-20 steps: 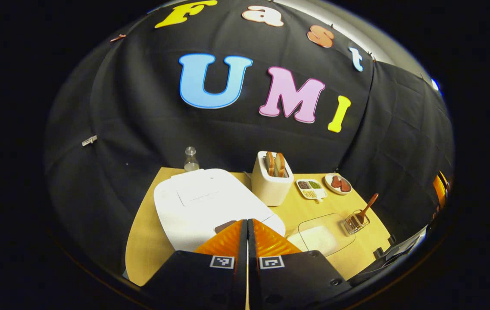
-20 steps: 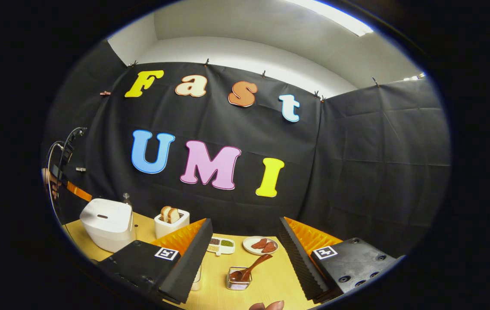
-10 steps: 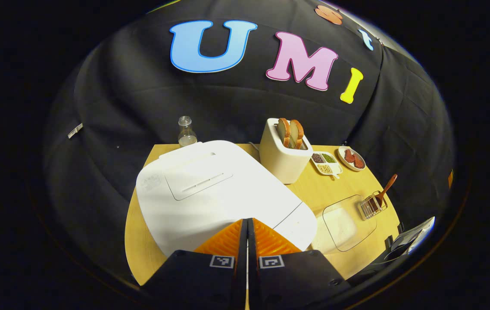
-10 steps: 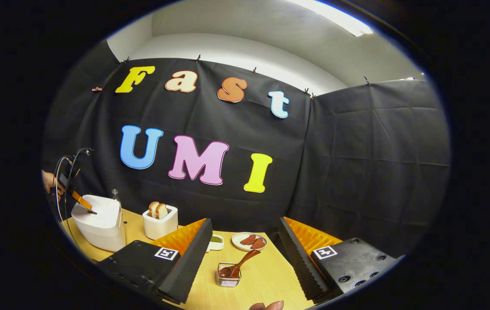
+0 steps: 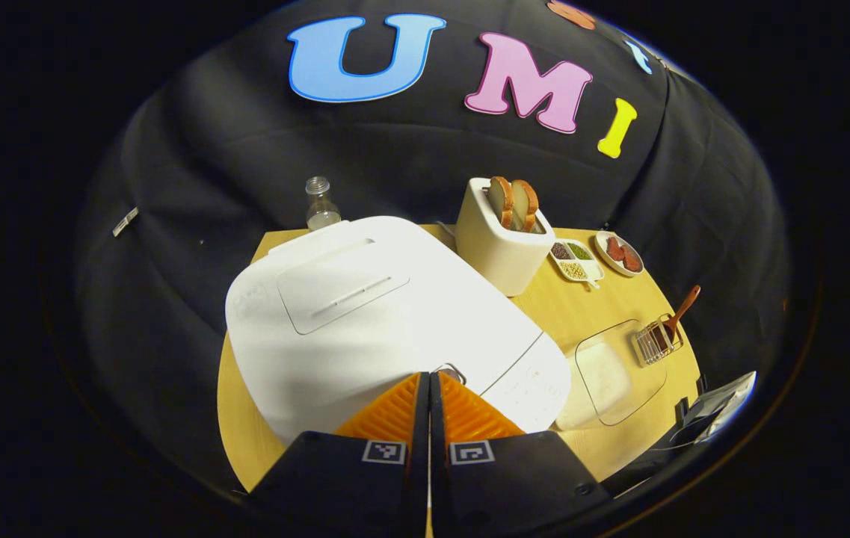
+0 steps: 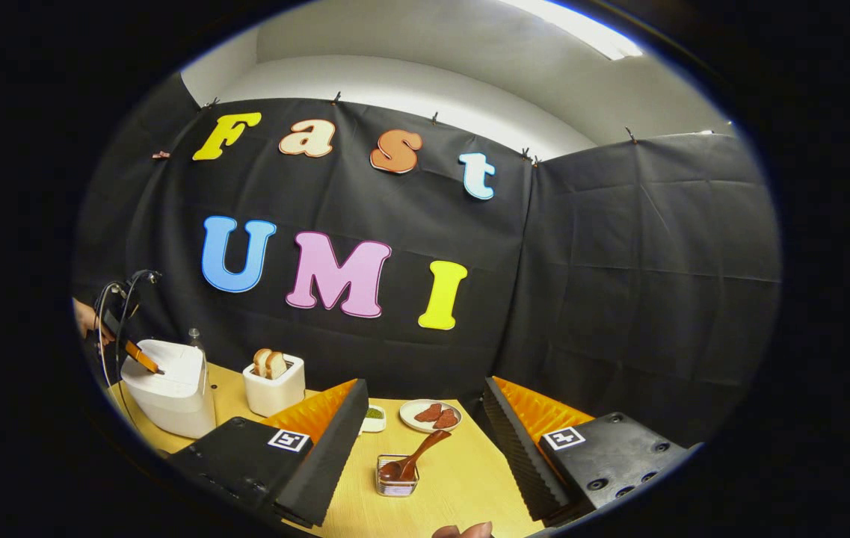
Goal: Close the left gripper, press the button to open the rice cooker; take a wooden spoon from the chopstick holder with the right hand, scoop a spoonful of rice and pour it into the rice cooker, then put the wooden spoon back into the chopstick holder.
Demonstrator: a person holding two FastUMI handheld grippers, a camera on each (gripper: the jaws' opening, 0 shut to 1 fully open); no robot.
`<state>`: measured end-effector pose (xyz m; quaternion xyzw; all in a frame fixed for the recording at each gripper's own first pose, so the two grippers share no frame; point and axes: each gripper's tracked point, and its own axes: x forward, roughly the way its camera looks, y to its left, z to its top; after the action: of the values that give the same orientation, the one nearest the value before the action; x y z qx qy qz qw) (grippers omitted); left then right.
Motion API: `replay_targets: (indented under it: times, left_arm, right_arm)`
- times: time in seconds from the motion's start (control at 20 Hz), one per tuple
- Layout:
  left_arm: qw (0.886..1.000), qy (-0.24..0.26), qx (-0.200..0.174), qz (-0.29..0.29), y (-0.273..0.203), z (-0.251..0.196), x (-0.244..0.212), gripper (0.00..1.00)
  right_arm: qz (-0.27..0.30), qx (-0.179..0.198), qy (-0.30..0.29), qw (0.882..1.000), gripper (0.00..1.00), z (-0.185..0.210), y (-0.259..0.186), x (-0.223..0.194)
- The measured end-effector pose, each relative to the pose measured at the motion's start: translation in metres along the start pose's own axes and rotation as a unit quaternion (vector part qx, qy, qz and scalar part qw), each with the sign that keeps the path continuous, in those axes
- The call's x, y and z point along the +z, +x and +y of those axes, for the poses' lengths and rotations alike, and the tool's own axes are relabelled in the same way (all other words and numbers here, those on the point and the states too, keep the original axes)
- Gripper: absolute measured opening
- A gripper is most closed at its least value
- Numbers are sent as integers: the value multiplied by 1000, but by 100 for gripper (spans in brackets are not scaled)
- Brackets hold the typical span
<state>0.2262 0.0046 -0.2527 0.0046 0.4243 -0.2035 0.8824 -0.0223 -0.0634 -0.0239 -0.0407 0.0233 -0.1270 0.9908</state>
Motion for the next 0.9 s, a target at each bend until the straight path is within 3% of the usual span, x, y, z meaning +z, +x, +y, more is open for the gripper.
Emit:
replay_targets:
  times: [0.2,0.4,0.5,0.65,0.75,0.9]
  left_arm:
    - [996,28,25,-77,-24,1,34,8]
    - [982,42,61,-172,-59,11,76,8]
    - [970,46,95,-220,-79,23,97,8]
    - [940,45,152,-302,-119,41,123,9]
    - [929,36,155,-335,-137,35,127,20]
    - [924,18,155,-349,-155,30,116,51]
  right_arm:
    - [-3,-3,-9,1000,97,-7,-3,0]
    - [4,-9,0,1000,97,-14,-4,-3]
    - [3,-12,1,1000,97,-17,-6,-4]
    - [3,-10,3,1000,97,-19,-10,-4]
    - [9,-6,8,1000,97,-18,-11,-7]
    - [16,1,11,1000,98,-16,-15,-11]
